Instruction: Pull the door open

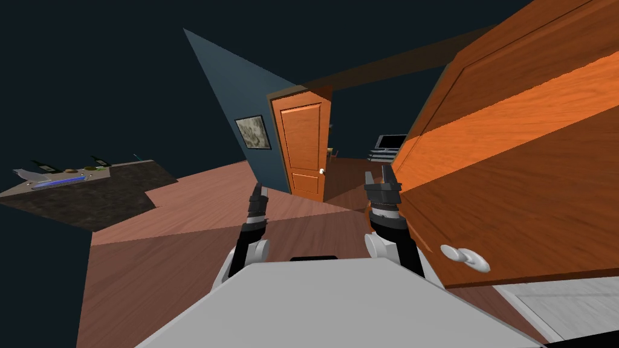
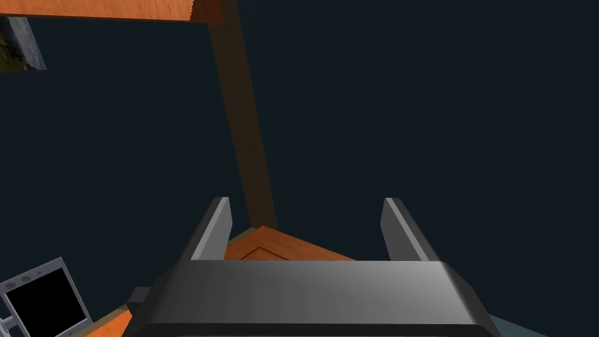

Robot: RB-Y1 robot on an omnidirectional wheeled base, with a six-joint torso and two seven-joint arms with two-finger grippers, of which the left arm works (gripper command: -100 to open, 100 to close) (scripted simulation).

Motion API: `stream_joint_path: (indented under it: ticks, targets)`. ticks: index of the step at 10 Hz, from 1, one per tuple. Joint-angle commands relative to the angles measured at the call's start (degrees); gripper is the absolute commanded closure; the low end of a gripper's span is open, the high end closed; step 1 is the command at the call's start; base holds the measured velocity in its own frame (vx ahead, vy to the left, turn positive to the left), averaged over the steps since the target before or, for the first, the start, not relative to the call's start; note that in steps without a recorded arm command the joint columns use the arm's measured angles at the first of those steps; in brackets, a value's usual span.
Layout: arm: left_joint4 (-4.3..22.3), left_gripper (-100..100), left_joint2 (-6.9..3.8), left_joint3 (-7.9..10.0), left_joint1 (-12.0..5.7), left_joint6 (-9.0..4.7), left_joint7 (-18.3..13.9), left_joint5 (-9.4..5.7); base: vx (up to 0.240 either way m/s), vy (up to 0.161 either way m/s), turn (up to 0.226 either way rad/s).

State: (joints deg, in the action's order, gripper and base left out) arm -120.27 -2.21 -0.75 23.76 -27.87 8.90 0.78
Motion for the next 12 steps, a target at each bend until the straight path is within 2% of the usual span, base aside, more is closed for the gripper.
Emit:
stream_joint_path:
  ticks: [1, 9, 10, 12]
  targets:
    - [1.83, -100, -0.47, -0.11, -0.38, -0.76, 1.44, 0.50, 0.116, -0.070, -0.010]
    - [11.34, -100, -2.84, -0.02, -3.09, -4.19, 7.79, 2.68, 0.096, -0.062, -0.013]
    - [13.74, -100, -3.37, 0.00, -3.78, -5.06, 9.39, 3.23, 0.154, -0.077, -0.024]
    - [16.23, -100, -3.90, 0.02, -4.49, -5.96, 11.05, 3.80, 0.144, -0.085, -0.014]
